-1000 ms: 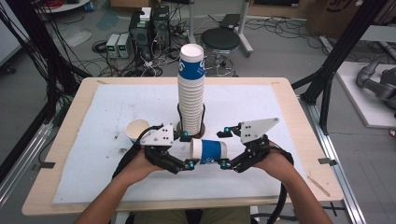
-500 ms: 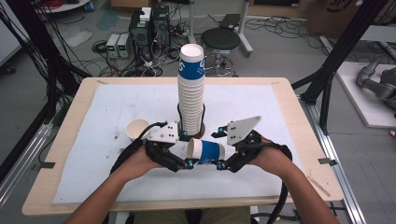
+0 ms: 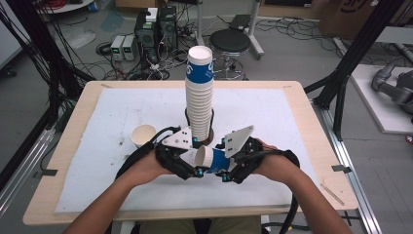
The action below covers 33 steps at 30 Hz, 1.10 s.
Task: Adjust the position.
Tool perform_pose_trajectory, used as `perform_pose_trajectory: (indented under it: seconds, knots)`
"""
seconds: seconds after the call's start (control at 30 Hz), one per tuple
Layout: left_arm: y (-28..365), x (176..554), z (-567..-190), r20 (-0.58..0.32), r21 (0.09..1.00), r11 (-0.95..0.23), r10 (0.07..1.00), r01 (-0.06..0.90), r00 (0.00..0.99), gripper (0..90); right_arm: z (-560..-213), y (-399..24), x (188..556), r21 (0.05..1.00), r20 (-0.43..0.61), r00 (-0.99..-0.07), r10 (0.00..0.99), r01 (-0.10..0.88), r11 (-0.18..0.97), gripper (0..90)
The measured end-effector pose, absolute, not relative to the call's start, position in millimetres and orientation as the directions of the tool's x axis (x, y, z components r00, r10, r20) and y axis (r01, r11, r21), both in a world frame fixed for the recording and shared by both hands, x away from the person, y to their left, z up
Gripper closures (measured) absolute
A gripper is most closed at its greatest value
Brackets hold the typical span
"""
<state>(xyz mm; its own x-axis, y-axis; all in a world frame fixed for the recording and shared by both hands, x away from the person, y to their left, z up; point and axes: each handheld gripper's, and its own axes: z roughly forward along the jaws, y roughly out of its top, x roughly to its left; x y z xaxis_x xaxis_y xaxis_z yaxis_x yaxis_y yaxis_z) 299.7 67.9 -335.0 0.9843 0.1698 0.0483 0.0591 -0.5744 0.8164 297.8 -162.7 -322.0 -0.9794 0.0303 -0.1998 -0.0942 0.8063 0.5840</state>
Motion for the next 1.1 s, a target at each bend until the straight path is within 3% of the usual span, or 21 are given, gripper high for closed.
perform_pose_trajectory:
  seconds: [0.33, 0.5, 1.1]
  knots:
    - [61.1, 298.5, -338.2, 0.056, 0.793, -0.607, 0.166, 0.057, 0.985, 27.2, -328.4, -157.1, 297.3, 0.533, -0.222, -0.975, 0.015, -0.108, 0.839, 20.9]
    - [57.7, 297.1, -338.8, 0.057, 0.789, -0.613, 0.159, 0.053, 0.986, 27.2, -331.7, -153.6, 296.7, 0.51, -0.219, -0.976, 0.006, -0.109, 0.853, 26.7]
    - [52.1, 294.7, -341.6, 0.058, 0.821, -0.568, 0.196, 0.066, 0.979, 22.1, -339.4, -154.3, 296.4, 0.51, -0.21, -0.976, 0.052, -0.064, 0.858, 28.7]
